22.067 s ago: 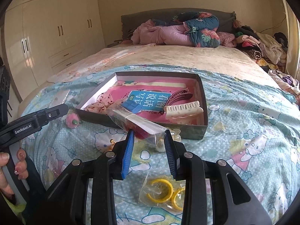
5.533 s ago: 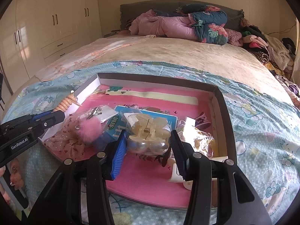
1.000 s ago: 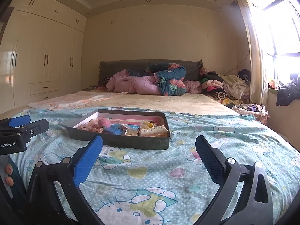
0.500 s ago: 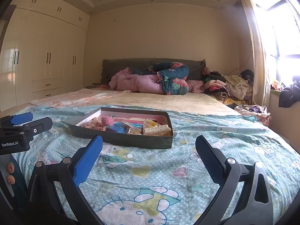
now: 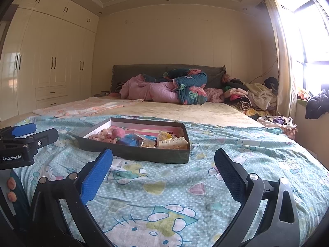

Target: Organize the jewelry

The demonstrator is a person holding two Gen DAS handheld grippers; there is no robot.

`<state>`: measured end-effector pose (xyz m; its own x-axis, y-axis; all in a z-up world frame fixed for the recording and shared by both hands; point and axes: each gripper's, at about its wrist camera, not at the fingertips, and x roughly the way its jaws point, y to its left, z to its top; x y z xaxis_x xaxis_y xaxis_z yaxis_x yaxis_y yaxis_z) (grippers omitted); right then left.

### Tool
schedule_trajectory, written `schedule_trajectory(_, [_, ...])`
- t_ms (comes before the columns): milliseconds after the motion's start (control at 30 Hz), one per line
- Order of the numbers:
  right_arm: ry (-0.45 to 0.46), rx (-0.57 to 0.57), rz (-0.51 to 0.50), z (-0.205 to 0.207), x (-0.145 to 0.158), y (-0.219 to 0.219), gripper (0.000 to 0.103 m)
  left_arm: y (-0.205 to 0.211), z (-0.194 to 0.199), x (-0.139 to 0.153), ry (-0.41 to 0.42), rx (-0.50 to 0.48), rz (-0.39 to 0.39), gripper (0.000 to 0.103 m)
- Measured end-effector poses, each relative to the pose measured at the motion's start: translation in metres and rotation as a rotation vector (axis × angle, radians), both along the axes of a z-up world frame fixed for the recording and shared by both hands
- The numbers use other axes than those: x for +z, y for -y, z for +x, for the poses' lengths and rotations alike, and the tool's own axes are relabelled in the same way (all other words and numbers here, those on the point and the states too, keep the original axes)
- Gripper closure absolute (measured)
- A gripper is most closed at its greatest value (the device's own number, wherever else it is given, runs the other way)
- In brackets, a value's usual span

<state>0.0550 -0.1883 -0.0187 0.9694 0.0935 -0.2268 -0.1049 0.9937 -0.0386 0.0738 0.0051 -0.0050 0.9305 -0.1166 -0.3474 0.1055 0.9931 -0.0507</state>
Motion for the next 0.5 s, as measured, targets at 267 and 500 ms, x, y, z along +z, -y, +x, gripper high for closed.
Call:
schedule_trajectory(267, [0.001, 0.0, 0.0, 0.0004, 0.0001, -0.0004, 0.006, 0.0002, 0.0, 0.0001, 0.001, 0.0, 0.0, 0.011])
schedule_trajectory(500, [0.001, 0.0, -0.001, 0.0007, -0.0005, -0.0007, 0.006, -0.002, -0.0008, -0.0001, 0.003, 0.0, -0.001, 0.011])
